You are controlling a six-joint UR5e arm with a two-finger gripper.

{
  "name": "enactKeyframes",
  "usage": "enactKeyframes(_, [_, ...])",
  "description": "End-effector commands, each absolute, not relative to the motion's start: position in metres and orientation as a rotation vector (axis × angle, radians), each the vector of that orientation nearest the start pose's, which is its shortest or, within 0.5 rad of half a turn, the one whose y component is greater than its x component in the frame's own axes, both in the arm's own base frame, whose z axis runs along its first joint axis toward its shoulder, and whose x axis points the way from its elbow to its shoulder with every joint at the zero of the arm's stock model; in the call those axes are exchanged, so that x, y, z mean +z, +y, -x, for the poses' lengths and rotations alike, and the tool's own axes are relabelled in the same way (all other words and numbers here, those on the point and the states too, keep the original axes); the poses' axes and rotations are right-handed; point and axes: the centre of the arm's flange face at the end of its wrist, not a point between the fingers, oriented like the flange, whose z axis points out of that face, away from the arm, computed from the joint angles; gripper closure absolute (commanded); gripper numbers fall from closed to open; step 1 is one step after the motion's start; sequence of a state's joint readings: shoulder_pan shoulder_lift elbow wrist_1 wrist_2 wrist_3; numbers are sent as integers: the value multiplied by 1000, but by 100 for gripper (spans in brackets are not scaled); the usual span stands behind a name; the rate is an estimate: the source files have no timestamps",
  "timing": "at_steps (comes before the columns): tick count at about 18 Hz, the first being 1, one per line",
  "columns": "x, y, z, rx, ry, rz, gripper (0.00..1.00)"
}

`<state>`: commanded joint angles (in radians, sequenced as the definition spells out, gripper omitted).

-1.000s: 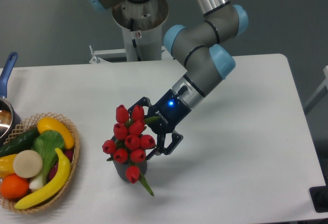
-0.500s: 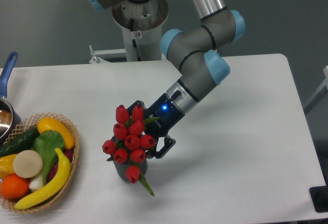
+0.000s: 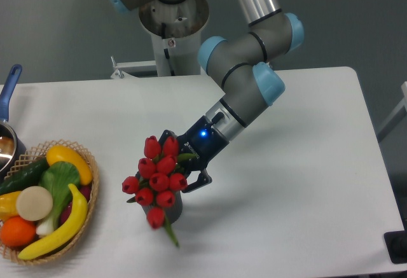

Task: Pick up the flowers from the vase
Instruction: 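Lift the tulip bunch up out of the grey vase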

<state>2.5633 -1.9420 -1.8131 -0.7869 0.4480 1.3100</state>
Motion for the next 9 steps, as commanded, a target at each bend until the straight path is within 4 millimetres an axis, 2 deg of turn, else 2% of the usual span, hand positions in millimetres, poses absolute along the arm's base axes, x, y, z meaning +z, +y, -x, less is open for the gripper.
enactKeyframes(6, [313, 501, 367, -363, 417, 1957, 57])
enactKeyframes(9, [322, 498, 367, -356, 409, 1955, 62])
